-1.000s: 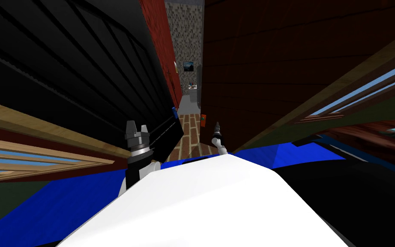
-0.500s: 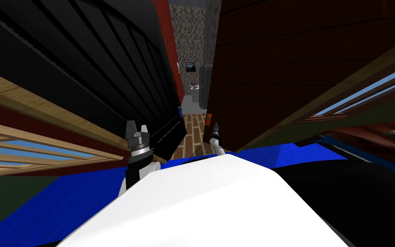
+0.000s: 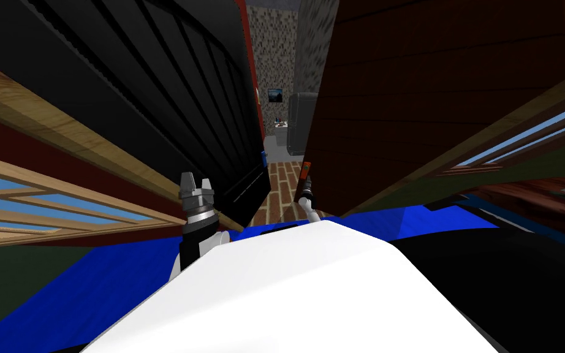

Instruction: Push the door open

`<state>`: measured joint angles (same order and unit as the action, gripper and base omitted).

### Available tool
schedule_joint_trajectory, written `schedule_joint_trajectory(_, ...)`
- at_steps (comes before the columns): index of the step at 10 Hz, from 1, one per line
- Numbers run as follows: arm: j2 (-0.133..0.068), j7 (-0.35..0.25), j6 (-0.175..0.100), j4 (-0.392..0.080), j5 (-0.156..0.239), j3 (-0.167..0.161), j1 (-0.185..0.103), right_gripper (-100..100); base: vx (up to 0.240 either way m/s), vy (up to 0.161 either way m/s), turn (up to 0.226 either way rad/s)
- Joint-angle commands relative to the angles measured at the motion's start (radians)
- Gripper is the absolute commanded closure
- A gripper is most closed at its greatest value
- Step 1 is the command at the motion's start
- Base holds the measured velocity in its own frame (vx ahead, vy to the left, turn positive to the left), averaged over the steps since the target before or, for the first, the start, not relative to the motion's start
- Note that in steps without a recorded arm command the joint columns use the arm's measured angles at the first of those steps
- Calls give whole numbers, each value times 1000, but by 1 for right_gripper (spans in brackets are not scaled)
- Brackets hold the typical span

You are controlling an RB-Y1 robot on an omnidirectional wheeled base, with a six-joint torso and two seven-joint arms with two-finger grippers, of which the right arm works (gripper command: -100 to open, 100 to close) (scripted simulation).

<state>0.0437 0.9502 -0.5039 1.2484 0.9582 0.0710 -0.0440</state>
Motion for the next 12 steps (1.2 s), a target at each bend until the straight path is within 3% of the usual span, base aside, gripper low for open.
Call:
schedule_joint_trajectory(1,-8,0,0,-1,0,0,0,-100,16,-77,-21)
schedule_joint_trajectory(5,-36,-1,-1,-3,-1,2,-2,-100,21,-187,-7)
schedule_joint_trajectory(10,-117,-5,-5,-15,-7,10,-11,-100,93,-167,3)
schedule_joint_trajectory(12,-128,-8,-7,-21,-10,14,-15,-100,175,-49,28)
